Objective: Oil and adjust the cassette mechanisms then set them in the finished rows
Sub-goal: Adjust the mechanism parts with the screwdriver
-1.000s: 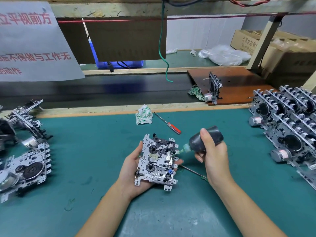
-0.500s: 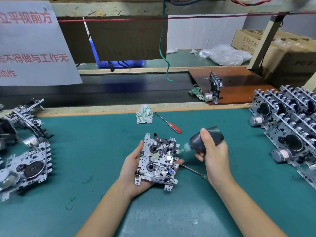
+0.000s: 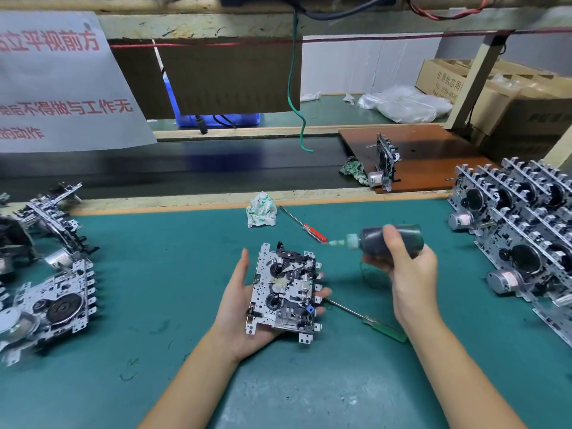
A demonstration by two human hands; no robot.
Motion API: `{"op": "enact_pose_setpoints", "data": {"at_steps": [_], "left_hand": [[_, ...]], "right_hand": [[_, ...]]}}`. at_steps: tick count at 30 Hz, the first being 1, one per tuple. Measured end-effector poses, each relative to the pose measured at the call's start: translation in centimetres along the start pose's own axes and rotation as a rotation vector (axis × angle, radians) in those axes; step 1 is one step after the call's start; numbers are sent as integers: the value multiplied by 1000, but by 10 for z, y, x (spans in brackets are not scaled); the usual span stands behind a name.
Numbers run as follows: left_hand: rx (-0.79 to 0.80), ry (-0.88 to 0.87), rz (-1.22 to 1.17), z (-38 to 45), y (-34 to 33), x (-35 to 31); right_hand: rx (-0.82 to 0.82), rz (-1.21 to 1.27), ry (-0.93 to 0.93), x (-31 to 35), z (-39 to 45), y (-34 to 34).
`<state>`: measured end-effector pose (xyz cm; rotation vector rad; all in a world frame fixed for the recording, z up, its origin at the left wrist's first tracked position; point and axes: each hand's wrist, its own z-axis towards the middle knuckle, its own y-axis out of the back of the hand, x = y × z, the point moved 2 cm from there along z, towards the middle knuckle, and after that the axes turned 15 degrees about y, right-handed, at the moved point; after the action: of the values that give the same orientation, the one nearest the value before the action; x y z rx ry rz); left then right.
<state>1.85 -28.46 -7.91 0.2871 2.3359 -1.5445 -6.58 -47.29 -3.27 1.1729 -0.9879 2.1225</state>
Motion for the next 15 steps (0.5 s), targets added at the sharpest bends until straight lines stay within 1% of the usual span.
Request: {"op": "enact_pose_setpoints", "data": {"at_steps": [1, 3, 6, 10, 12, 13, 14, 15], "left_hand": [[10, 4, 12, 0, 0, 0], [53, 9, 20, -1, -2, 0], [114, 9, 21, -3, -3, 0], [165, 26, 70, -5, -6, 2], [169, 59, 113, -5, -8, 4], [174, 80, 126, -6, -9, 5], [186, 100, 133, -6, -10, 6], [196, 122, 144, -6, -11, 7]], "right_hand": [[19, -49, 21, 0, 2, 3], [114, -171, 54, -3, 3, 6], [288, -228, -1, -15, 3, 6], [398, -321, -46, -28, 0, 6], [441, -322, -100, -33, -4, 4], [447, -331, -99, -32, -6, 2], [433, -386, -43, -29, -8, 2], [400, -484, 71, -24, -8, 2]]}}
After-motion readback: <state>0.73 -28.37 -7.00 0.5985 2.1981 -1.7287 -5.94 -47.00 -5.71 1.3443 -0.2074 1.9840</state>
